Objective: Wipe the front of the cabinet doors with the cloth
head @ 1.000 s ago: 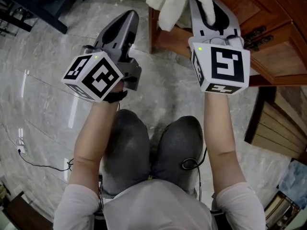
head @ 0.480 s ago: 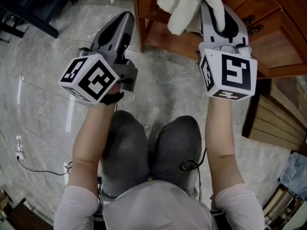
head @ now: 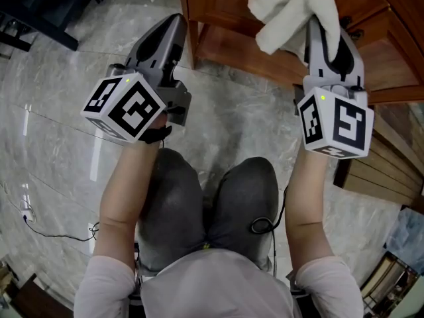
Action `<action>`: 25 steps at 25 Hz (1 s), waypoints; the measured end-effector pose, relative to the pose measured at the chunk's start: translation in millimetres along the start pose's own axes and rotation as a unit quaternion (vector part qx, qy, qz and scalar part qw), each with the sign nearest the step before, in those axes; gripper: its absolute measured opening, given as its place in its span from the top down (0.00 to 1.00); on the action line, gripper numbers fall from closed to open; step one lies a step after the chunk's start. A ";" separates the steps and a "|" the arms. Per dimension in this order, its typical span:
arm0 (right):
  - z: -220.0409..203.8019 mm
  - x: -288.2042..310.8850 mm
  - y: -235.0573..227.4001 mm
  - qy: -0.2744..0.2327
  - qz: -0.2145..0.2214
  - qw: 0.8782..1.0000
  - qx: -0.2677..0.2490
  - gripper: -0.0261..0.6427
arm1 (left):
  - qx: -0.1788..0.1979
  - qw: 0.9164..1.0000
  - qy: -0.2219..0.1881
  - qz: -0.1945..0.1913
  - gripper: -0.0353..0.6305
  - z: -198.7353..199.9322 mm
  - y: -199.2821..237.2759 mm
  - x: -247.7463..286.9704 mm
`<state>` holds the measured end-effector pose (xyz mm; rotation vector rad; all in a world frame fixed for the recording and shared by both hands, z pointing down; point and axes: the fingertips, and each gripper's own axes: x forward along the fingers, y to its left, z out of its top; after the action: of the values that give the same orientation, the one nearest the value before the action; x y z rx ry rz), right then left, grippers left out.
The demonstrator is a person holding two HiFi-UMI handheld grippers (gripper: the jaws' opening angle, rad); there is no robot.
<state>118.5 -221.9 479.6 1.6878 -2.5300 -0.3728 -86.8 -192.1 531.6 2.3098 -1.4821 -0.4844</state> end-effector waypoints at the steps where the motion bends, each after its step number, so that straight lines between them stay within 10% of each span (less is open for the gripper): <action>1: 1.0 -4.0 -4.8 -0.001 -0.007 1.000 0.005 0.84 | 0.000 1.000 0.000 -0.002 0.92 0.4 -0.1 0.2; 11: 3.4 -15.5 -20.6 -0.008 -0.027 0.999 0.021 0.84 | -0.001 1.000 0.004 -0.002 0.92 5.0 4.2 6.9; 25: -9.5 29.7 150.5 -0.020 0.151 0.987 0.044 0.84 | -0.003 0.999 -0.008 0.040 0.92 4.7 60.2 -24.5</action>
<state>-26.5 -195.8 523.3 1.3013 -2.8110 -0.2782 -146.4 -193.6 557.9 2.2356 -1.5718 -0.4853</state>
